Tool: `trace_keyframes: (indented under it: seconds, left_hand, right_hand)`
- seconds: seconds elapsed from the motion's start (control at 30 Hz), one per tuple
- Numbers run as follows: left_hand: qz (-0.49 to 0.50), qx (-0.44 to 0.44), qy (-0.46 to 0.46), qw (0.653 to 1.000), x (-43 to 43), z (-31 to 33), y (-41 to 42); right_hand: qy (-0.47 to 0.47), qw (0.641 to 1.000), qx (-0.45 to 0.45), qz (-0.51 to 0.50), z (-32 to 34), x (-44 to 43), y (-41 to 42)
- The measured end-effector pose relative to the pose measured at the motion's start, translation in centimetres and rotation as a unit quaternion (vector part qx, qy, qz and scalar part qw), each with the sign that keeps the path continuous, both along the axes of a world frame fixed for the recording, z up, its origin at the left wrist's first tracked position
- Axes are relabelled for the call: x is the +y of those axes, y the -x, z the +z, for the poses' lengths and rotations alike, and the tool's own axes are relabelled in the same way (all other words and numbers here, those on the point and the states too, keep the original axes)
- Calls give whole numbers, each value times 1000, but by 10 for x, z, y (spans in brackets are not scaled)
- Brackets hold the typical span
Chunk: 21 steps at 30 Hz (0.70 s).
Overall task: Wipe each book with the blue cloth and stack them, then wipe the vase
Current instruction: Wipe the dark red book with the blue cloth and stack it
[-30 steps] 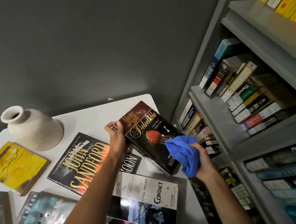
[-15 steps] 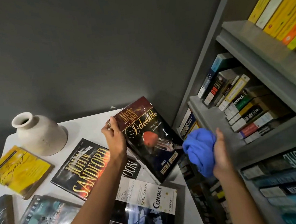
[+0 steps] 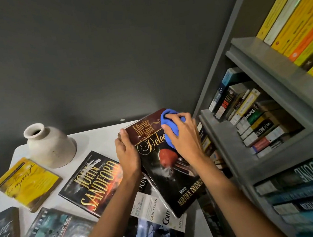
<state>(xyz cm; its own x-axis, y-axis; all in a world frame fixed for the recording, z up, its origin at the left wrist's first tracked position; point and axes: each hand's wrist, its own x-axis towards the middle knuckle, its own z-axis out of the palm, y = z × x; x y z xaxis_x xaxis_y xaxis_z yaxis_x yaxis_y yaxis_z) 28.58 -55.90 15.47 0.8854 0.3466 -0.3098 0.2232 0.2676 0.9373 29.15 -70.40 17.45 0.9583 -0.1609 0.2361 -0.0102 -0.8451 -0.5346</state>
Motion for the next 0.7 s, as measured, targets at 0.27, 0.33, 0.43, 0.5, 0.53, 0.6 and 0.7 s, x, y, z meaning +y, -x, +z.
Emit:
trace_keyframes:
  seconds: [0.27, 0.33, 0.43, 0.5, 0.53, 0.6, 0.7]
  left_hand:
    - [-41, -12, 5, 999, 5, -3, 4]
    - [-38, -19, 12, 999, 5, 0, 2]
    - [-45, -32, 5, 998, 7, 3, 4]
    - [-51, -34, -9, 998, 12, 2, 7]
    - [-52, -37, -14, 998, 14, 1, 9]
    - [-59, -38, -21, 997, 18, 0, 10]
    - [-62, -45, -37, 996, 16, 7, 8]
  right_hand:
    - [42, 993, -111, 22, 11, 24, -4]
    - [47, 988, -132, 68, 12, 42, 4]
    - [42, 985, -117, 121, 14, 39, 18]
    - [27, 990, -104, 94, 14, 18, 18]
    - [12, 993, -99, 64, 15, 8, 16]
    - [-7, 995, -100, 19, 18, -1, 8]
    - [18, 990, -126, 55, 22, 32, 9]
